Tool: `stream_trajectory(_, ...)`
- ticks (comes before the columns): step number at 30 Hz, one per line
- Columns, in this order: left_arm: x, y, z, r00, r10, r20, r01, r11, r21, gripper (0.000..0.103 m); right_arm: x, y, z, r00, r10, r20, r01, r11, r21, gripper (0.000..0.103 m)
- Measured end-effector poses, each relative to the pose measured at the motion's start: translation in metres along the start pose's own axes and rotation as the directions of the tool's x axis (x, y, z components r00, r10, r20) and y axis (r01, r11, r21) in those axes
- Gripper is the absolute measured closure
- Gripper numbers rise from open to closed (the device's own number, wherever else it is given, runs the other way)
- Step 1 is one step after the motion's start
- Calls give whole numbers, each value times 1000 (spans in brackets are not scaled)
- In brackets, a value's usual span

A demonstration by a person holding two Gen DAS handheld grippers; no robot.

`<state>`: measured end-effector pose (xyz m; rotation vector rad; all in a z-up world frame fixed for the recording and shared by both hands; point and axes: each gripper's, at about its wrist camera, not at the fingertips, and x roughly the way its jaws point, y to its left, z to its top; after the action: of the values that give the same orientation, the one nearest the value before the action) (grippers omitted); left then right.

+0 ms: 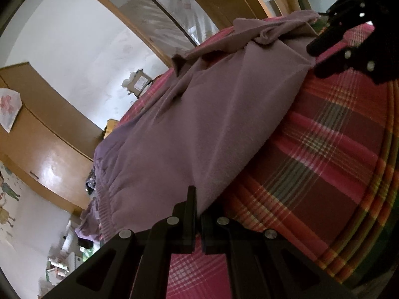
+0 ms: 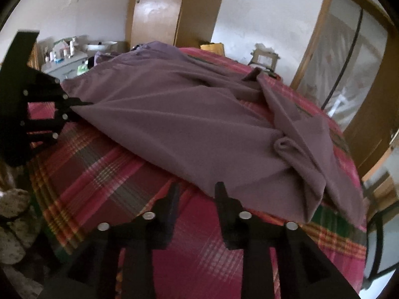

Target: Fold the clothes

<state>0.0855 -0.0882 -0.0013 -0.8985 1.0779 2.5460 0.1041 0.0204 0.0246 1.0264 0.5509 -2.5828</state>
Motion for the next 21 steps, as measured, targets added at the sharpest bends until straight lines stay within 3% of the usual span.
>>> stream_trajectory(2, -2, 4, 1, 1000, -8, 3, 9, 1000, -23, 101, 5, 2, 1, 1000, -9, -7, 9, 1000, -22, 64)
stream_trajectory(14, -13, 24, 9, 999, -31, 20, 33, 993, -111, 101, 27, 0, 11, 996, -90, -10, 89, 990, -113, 65)
stream_trajectory(15, -13, 24, 10, 999, -30, 22, 33, 993, -116, 101, 28, -2, 11, 994, -106, -15, 104, 988, -112, 66)
stream_trajectory(17, -14, 24, 10, 999, -32, 21, 35, 993, -116, 101, 30, -6, 10, 992, -120, -27, 117, 988, -97, 93)
stream_trajectory(21, -13, 21, 8, 999, -40, 12, 41, 994, -103, 101, 27, -5, 7, 990, -133, -35, 129, 987, -96, 98)
